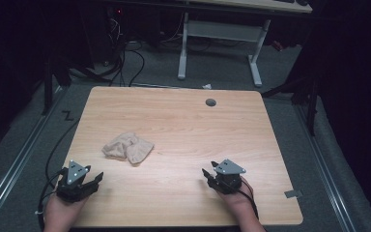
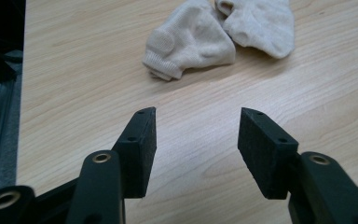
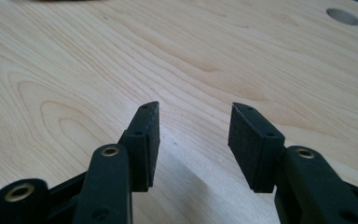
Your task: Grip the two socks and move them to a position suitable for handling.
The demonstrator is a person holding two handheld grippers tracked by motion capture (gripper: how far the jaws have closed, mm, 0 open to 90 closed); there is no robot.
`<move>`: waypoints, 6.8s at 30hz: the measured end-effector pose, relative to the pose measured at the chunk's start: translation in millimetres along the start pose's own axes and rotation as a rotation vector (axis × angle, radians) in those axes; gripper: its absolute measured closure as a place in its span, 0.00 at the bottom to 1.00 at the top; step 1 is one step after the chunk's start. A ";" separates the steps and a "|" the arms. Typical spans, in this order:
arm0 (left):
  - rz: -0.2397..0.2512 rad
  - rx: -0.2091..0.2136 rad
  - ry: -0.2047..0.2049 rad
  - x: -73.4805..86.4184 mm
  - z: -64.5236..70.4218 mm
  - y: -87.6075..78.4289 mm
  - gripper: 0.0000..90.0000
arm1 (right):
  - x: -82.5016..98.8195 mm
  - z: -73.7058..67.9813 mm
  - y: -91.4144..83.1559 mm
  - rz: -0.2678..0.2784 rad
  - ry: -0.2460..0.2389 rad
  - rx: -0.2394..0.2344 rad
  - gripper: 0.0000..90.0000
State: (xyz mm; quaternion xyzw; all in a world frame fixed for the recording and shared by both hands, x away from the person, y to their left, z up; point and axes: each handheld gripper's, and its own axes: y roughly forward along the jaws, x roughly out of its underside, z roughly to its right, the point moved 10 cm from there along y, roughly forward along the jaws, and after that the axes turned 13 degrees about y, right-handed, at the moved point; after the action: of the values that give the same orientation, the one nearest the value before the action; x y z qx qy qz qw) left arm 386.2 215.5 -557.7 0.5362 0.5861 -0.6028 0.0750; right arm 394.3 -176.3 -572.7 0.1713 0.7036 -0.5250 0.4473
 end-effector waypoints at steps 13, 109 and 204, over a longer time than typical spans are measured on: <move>0.052 0.011 -0.022 -16.4 8.9 2.2 0.50 | 7.2 20.9 -19.3 0.043 0.062 0.032 0.58; 0.097 0.494 0.236 -101.4 216.1 87.0 0.99 | 22.3 10.7 -37.2 0.022 0.111 -0.019 0.62; 0.146 0.276 0.053 -63.7 94.9 25.5 0.49 | -21.1 -106.1 -7.6 -0.002 -0.022 -0.203 0.91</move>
State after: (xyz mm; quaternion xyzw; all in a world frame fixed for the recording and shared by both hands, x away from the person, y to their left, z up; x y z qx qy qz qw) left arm 377.8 98.8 -551.7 0.5984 0.4587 -0.6563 0.0286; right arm 352.6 -79.9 -546.0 0.1185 0.7485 -0.4532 0.4694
